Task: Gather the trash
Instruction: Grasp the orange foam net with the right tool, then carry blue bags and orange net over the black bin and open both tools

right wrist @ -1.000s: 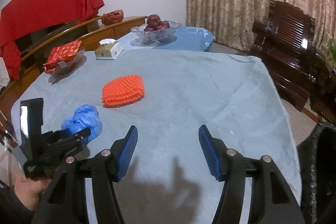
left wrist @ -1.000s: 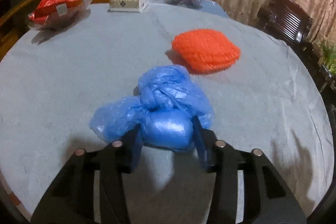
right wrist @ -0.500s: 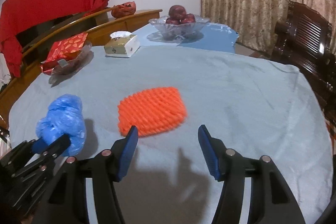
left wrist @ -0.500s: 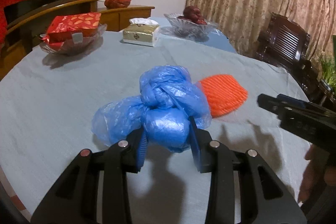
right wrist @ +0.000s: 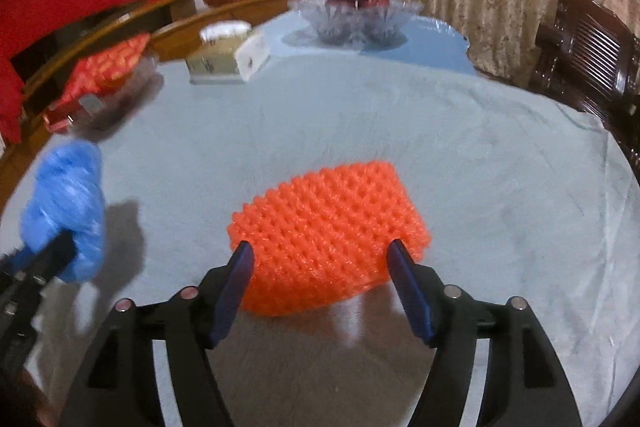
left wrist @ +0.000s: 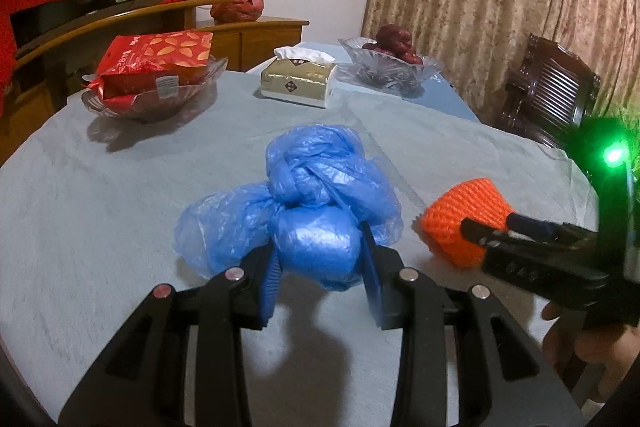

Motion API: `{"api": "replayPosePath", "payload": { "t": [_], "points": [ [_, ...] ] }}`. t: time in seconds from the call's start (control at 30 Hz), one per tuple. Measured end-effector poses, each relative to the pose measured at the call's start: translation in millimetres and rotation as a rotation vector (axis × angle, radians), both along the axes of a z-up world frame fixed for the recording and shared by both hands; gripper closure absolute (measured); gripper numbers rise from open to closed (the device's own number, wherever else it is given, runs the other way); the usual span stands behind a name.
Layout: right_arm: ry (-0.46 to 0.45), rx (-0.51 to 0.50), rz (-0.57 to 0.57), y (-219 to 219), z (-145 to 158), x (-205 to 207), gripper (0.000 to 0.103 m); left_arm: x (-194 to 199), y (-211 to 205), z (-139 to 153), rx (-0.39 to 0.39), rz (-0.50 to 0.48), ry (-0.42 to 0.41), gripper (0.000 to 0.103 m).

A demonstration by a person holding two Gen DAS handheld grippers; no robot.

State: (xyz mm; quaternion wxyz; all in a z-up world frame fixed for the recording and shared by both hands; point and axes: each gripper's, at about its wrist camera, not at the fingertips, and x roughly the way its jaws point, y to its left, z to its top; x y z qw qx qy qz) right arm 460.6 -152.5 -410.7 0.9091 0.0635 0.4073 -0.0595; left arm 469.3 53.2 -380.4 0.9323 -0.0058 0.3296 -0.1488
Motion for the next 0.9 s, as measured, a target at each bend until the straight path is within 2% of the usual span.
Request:
{"api": "replayPosePath", "payload": {
  "t": [0.07, 0.13, 0.2, 0.23, 0.27, 0.43, 0.6, 0.73, 0.9],
  "points": [
    [-0.008, -0.005, -0.004, 1, -3, 1, 0.032, 7, 1, -3, -0.003, -0.004, 0.008, 0.069],
    [-0.009, -0.012, 0.006, 5, -5, 0, 0.040, 12, 1, -5, -0.010, -0.003, 0.016, 0.069],
    [-0.013, -0.029, 0.040, 10, -4, -4, 0.061, 18, 1, -7, -0.023, -0.001, 0.028, 0.069],
    [-0.015, -0.032, 0.062, 13, -1, -6, 0.066, 20, 1, -8, -0.027, -0.002, 0.038, 0.069],
    [-0.009, -0.013, 0.087, 14, 0, -6, 0.081, 21, 0, -9, -0.032, 0.000, 0.046, 0.069],
    [0.007, 0.053, 0.095, 4, 7, -9, 0.087, 16, 1, -2, -0.038, 0.010, 0.043, 0.069],
    [-0.053, 0.063, 0.107, -4, 31, -35, 0.087, 2, 0, 14, -0.046, 0.017, 0.011, 0.069],
    [-0.097, 0.058, 0.081, -24, 54, -64, 0.087, -15, -22, 25, -0.027, -0.019, -0.024, 0.069],
    [-0.148, 0.030, -0.015, -77, 84, -119, 0.087, -50, -68, 38, -0.021, -0.079, -0.058, 0.069]
  ]
}}
